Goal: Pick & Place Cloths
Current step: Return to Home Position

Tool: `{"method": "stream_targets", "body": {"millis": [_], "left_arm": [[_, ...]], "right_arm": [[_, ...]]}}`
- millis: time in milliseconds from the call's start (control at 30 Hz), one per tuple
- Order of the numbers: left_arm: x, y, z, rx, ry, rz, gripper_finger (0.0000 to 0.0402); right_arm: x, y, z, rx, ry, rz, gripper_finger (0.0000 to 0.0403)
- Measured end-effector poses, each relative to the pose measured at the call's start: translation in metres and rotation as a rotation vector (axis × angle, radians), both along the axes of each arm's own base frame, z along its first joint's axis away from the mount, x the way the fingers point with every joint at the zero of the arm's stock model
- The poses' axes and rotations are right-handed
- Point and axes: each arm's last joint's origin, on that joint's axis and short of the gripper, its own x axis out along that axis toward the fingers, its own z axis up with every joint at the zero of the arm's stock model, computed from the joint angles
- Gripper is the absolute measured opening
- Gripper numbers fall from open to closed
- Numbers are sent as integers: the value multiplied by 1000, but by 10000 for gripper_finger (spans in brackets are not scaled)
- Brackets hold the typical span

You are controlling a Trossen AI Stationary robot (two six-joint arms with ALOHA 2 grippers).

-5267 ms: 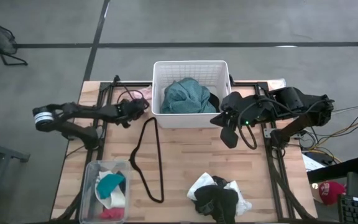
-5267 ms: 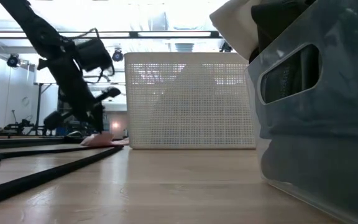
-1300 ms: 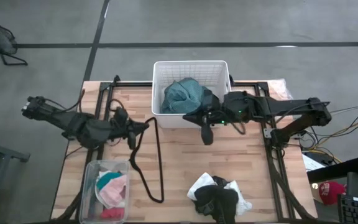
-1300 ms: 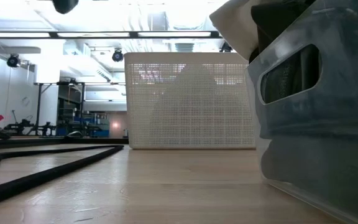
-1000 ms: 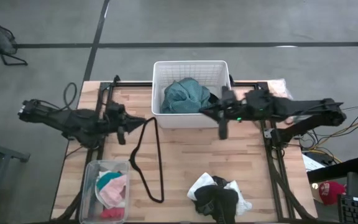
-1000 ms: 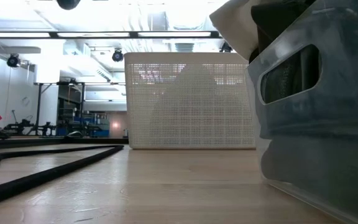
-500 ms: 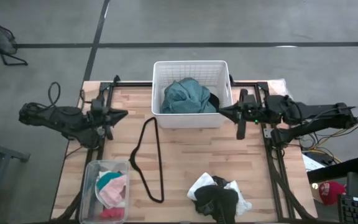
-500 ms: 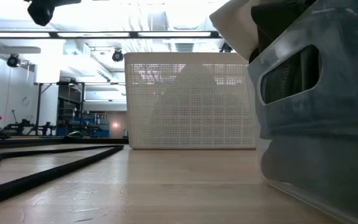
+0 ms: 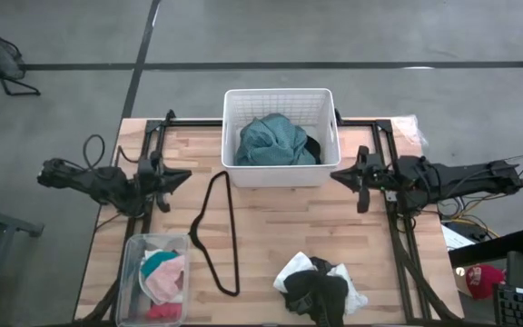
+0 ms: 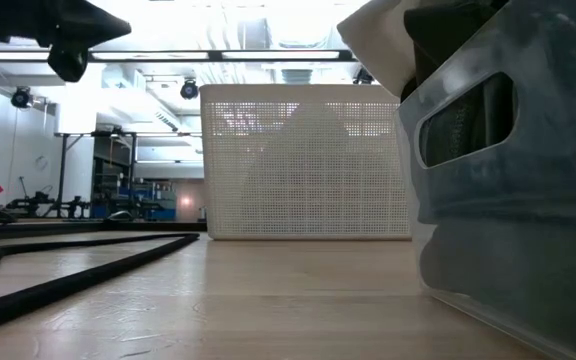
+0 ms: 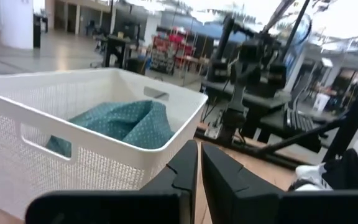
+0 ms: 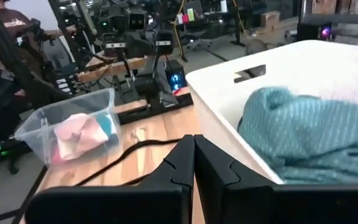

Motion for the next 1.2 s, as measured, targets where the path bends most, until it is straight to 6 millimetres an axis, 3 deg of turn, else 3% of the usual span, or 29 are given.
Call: {"method": "stream_targets", "body": {"millis": [233, 467, 667, 1033, 1200], "left_arm": [[-13, 4, -13, 59, -76, 13, 25], [-19, 7, -28, 46, -103, 65, 25], [-23, 9, -34, 76, -108, 75, 25], [-21, 9, -43, 80, -88, 121, 25], [-19, 10, -50, 91, -61, 169, 25]], "right_arm": [[-13, 2, -33, -31, 0, 111, 8], [-18, 2, -64, -26, -107, 131, 9], [-22, 2, -87, -8, -96, 131, 9], [-31, 1, -108, -118, -235, 127, 9], [-31, 1, -110, -66, -217, 132, 9]]}}
